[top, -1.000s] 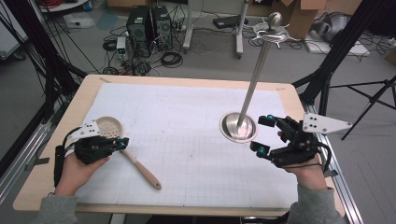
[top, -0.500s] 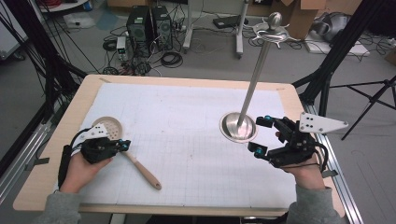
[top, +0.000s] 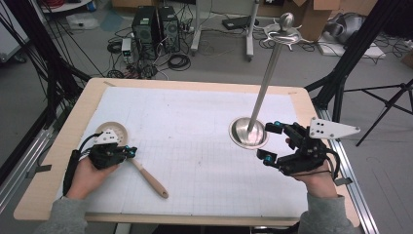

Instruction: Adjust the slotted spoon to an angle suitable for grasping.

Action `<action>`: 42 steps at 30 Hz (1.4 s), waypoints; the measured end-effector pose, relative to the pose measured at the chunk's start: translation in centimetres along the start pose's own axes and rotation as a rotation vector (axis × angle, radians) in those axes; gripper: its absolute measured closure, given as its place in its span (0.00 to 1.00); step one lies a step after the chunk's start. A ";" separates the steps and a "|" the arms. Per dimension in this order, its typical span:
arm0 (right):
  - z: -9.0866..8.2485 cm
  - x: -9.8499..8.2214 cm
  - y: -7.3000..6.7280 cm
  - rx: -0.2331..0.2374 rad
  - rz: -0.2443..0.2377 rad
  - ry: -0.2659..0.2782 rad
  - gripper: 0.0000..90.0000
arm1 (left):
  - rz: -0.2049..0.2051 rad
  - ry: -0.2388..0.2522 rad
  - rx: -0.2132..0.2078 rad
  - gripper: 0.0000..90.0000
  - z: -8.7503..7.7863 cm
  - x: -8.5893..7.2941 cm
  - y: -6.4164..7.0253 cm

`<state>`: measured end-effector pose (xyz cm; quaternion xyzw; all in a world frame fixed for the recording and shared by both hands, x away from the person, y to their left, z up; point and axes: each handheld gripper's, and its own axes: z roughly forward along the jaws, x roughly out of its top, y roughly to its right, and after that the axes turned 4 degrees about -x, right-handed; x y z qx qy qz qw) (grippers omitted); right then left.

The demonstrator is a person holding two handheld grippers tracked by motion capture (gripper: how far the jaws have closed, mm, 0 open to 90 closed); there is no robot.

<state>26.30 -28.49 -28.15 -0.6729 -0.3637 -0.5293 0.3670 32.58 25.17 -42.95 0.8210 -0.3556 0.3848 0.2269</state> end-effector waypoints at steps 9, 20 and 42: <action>0.2 -0.1 -0.1 -0.001 0.002 -0.016 0.12 | 0.003 -0.035 0.036 1.00 0.7 -0.2 -0.4; 0.5 -0.3 -0.2 0.002 0.002 -0.029 0.12 | -0.020 -0.055 0.047 1.00 0.7 -0.7 -1.0; 0.7 -0.3 0.0 0.006 0.002 -0.036 0.12 | -0.062 -0.043 0.068 1.00 -1.6 -2.7 0.6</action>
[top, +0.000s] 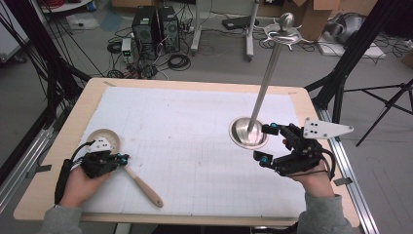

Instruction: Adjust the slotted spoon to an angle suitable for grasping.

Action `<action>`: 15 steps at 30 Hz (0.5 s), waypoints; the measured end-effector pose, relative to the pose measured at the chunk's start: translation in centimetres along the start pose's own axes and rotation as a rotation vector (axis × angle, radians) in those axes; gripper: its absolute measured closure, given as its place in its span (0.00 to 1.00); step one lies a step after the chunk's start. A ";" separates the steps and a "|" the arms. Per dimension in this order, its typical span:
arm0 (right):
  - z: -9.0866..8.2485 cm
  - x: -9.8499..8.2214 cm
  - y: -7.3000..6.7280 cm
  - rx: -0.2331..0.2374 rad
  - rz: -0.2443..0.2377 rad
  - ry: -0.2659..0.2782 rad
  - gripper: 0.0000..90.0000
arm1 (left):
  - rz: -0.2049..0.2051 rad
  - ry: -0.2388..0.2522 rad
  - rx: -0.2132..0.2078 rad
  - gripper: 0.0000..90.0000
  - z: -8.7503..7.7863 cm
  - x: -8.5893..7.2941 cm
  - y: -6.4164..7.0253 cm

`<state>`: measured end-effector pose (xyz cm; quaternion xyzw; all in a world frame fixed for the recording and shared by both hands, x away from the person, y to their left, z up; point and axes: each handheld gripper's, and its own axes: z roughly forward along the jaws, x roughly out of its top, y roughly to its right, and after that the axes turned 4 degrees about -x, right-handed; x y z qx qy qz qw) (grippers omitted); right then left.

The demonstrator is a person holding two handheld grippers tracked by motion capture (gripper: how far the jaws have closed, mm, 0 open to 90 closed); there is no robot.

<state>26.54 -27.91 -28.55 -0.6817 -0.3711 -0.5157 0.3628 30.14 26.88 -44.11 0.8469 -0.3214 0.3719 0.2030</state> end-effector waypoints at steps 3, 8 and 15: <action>0.1 0.0 0.1 0.002 0.001 -0.004 0.12 | -0.012 0.003 0.014 1.00 -0.5 -0.4 0.3; 0.8 0.0 0.1 0.010 -0.006 -0.019 0.12 | -0.038 0.029 -0.003 1.00 -0.7 -0.6 0.4; 0.9 0.3 0.2 0.016 -0.003 -0.004 0.12 | 0.013 0.127 -0.100 1.00 -2.3 -0.3 1.6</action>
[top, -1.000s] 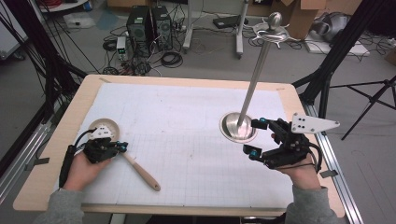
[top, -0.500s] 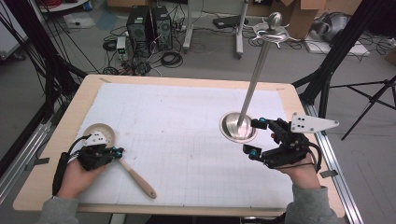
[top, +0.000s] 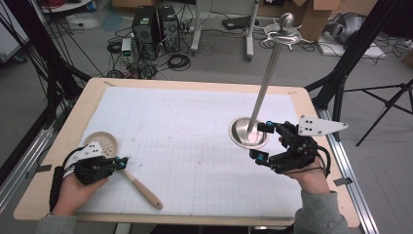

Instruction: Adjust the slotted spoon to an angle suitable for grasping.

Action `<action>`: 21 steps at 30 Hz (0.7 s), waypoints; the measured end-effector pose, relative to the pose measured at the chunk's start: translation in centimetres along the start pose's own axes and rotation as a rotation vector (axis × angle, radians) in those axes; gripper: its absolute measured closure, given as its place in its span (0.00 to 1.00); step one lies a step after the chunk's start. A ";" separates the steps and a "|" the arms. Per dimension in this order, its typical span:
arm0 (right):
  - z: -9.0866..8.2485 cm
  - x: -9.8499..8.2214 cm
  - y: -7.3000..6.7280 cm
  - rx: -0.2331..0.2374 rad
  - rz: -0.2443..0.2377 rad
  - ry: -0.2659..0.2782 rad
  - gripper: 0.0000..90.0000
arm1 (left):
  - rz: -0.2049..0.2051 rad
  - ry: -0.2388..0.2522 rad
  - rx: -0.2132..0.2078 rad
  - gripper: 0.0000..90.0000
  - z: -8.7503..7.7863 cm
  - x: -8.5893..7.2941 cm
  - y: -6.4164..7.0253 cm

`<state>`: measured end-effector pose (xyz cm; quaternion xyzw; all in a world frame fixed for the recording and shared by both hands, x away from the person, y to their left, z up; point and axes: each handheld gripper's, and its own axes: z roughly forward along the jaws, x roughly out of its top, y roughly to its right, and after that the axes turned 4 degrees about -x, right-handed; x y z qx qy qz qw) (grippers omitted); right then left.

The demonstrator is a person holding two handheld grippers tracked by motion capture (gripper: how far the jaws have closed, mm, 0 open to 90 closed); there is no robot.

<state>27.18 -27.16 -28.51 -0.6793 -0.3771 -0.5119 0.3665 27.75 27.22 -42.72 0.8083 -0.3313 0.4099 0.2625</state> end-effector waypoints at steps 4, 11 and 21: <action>-0.1 0.0 0.2 0.000 0.001 0.012 0.12 | 0.029 -0.001 -0.012 1.00 -0.4 -0.2 1.1; -0.3 0.2 0.1 0.006 0.002 0.025 0.12 | 0.091 -0.020 -0.090 1.00 -0.7 -0.4 3.1; 0.1 0.2 0.1 0.007 0.005 0.009 0.12 | 0.113 -0.057 -0.167 1.00 -0.7 -1.1 3.9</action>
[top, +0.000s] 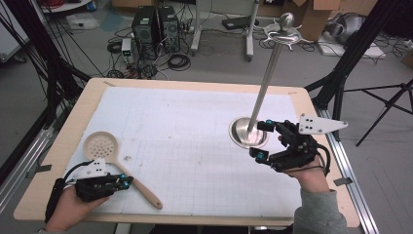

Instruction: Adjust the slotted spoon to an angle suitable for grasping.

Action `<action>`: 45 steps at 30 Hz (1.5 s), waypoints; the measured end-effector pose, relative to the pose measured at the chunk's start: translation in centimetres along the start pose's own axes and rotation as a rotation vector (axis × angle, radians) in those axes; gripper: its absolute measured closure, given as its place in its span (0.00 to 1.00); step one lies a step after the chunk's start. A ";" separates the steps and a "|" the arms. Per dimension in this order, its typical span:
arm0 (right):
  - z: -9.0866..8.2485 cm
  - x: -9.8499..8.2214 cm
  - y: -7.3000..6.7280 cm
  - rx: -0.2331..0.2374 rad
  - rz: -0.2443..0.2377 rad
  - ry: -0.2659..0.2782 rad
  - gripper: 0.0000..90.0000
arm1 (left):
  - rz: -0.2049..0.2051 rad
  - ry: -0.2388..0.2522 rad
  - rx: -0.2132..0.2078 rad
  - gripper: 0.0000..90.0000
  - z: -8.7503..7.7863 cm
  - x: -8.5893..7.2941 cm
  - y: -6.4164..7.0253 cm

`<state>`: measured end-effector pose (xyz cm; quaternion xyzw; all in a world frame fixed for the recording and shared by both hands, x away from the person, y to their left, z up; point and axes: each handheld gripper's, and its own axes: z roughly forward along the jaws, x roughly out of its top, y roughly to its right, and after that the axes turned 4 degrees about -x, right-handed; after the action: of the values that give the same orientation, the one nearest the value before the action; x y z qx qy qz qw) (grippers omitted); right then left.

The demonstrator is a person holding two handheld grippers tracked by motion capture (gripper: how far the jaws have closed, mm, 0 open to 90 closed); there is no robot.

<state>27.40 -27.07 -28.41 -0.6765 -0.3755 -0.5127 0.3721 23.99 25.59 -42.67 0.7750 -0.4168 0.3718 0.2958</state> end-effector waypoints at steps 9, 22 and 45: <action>0.0 0.0 0.1 0.000 -0.003 0.004 0.12 | 0.045 -0.045 -0.042 1.00 0.7 -0.3 1.0; 0.4 0.0 0.1 0.002 -0.004 -0.008 0.12 | 0.052 -0.085 -0.050 0.99 2.0 -0.1 0.7; 0.5 -0.5 -0.2 -0.010 -0.004 -0.047 0.12 | -0.014 -0.046 0.009 1.00 5.4 2.0 -0.8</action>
<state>27.34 -26.59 -28.98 -0.6893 -0.3829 -0.4994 0.3590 27.25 20.94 -44.12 0.7874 -0.4164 0.3536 0.2854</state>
